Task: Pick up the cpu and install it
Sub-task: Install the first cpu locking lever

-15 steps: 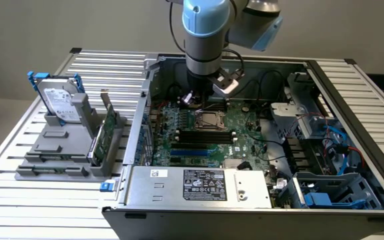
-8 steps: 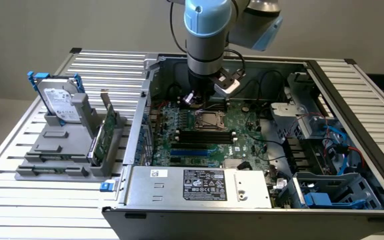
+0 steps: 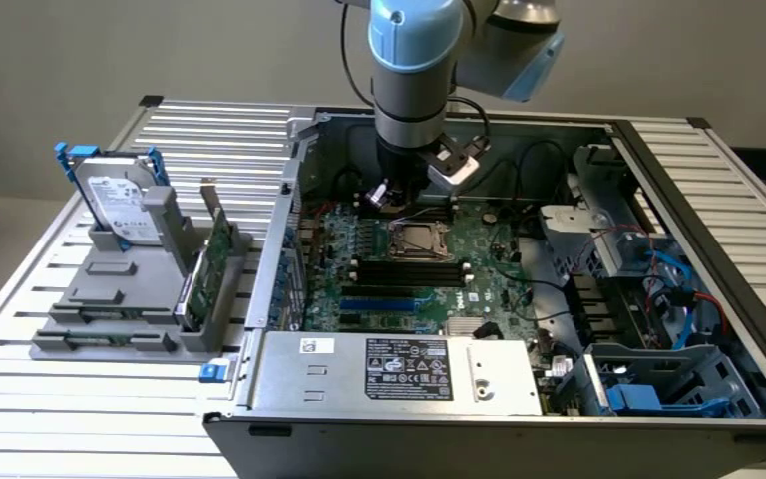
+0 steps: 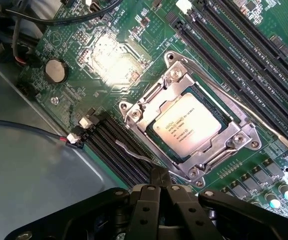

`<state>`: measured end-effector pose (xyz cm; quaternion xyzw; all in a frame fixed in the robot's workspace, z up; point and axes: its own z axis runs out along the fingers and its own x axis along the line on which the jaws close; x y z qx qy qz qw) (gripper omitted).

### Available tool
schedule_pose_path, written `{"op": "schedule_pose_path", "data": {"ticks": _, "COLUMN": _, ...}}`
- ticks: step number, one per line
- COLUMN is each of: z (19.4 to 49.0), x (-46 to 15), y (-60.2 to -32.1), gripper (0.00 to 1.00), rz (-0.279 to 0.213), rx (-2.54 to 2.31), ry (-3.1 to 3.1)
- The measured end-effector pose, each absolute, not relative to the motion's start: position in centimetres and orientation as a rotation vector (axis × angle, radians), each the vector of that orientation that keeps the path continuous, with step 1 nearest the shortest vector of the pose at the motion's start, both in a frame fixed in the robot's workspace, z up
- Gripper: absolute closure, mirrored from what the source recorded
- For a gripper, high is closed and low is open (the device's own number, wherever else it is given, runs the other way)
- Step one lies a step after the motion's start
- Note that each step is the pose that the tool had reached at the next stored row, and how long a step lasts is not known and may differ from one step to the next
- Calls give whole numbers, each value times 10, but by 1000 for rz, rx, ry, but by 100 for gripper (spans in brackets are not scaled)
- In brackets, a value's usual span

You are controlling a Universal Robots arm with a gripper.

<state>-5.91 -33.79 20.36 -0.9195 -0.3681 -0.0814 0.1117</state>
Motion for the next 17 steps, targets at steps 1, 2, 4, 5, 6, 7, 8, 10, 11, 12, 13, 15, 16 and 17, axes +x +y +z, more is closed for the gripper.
{"op": "schedule_pose_path", "data": {"ticks": 1, "z": 204, "x": -59, "y": -337, "gripper": 89, "rz": -239, "rx": -2700, "ry": -1080}}
{"op": "schedule_pose_path", "data": {"ticks": 2, "z": 204, "x": -59, "y": -337, "gripper": 89, "rz": -239, "rx": -2700, "ry": -1080}}
{"op": "schedule_pose_path", "data": {"ticks": 4, "z": 203, "x": -59, "y": -337, "gripper": 89, "rz": -238, "rx": -2703, "ry": -1081}}
{"op": "schedule_pose_path", "data": {"ticks": 5, "z": 203, "x": -59, "y": -337, "gripper": 89, "rz": -237, "rx": -2704, "ry": -1082}}
{"op": "schedule_pose_path", "data": {"ticks": 6, "z": 203, "x": -59, "y": -337, "gripper": 89, "rz": -236, "rx": -2706, "ry": -1083}}
{"op": "schedule_pose_path", "data": {"ticks": 7, "z": 203, "x": -59, "y": -337, "gripper": 89, "rz": -235, "rx": -2707, "ry": -1083}}
{"op": "schedule_pose_path", "data": {"ticks": 8, "z": 203, "x": -59, "y": -337, "gripper": 89, "rz": -234, "rx": -2709, "ry": -1084}}
{"op": "schedule_pose_path", "data": {"ticks": 10, "z": 202, "x": -59, "y": -337, "gripper": 89, "rz": -234, "rx": -2710, "ry": -1084}}
{"op": "schedule_pose_path", "data": {"ticks": 11, "z": 202, "x": -59, "y": -337, "gripper": 89, "rz": -233, "rx": -2711, "ry": -1085}}
{"op": "schedule_pose_path", "data": {"ticks": 12, "z": 202, "x": -58, "y": -337, "gripper": 89, "rz": -233, "rx": -2711, "ry": -1085}}
{"op": "schedule_pose_path", "data": {"ticks": 13, "z": 202, "x": -58, "y": -337, "gripper": 89, "rz": -232, "rx": -2711, "ry": -1085}}
{"op": "schedule_pose_path", "data": {"ticks": 15, "z": 201, "x": -57, "y": -337, "gripper": 89, "rz": -232, "rx": -2711, "ry": -1085}}
{"op": "schedule_pose_path", "data": {"ticks": 16, "z": 201, "x": -56, "y": -337, "gripper": 89, "rz": -233, "rx": -2711, "ry": -1085}}
{"op": "schedule_pose_path", "data": {"ticks": 17, "z": 201, "x": -56, "y": -337, "gripper": 89, "rz": -233, "rx": -2711, "ry": -1085}}
